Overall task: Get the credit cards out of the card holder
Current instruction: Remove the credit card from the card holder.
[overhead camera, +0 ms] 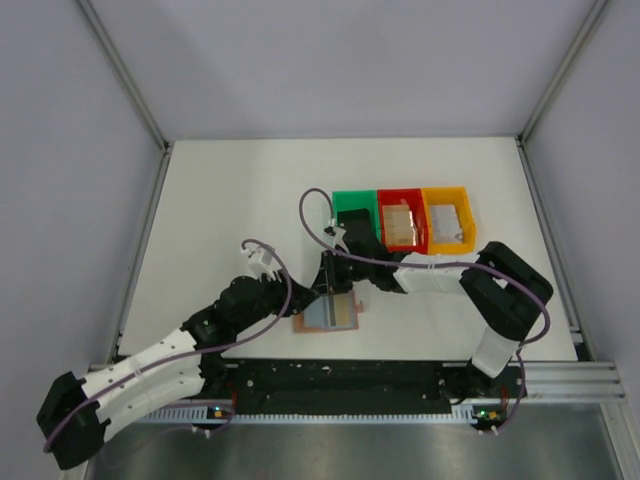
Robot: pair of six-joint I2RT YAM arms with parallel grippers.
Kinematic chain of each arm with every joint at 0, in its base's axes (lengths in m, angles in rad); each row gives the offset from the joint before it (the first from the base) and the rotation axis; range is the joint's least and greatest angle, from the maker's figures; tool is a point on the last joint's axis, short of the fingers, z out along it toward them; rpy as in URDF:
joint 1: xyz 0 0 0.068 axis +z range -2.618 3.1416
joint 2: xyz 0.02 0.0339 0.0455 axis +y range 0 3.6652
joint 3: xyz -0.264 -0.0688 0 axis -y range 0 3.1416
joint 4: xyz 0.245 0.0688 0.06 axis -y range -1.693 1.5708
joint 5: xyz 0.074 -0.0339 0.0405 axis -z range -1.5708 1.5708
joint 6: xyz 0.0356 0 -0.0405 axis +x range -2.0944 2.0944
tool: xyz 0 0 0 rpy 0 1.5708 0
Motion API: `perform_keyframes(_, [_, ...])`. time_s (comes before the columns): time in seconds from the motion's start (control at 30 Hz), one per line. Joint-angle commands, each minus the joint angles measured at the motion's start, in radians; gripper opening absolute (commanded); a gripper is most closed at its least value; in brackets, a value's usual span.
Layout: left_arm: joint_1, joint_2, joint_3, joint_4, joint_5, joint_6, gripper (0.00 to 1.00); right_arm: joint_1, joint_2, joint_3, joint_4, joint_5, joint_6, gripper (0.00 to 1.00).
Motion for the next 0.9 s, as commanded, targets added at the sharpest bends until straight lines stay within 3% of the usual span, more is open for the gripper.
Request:
perform_keyframes(0.0, [-0.008, -0.069, -0.014, -0.003, -0.006, -0.002, 0.43, 0.031, 0.069, 0.107, -0.015, -0.005, -0.028, 0.17])
perform_keyframes(0.27, [-0.009, -0.053, -0.011, 0.038, 0.081, 0.010, 0.43, 0.053, 0.178, 0.225, -0.073, 0.034, -0.074, 0.18])
perform_keyframes(0.5, [-0.041, 0.131, 0.022, 0.100, 0.118, 0.003, 0.33, 0.048, 0.140, 0.261, -0.145, 0.089, -0.142, 0.18])
perform_keyframes(0.87, [-0.040, 0.357, 0.052, 0.006, 0.049, -0.039, 0.08, 0.007, -0.044, 0.163, -0.179, 0.186, -0.166, 0.24])
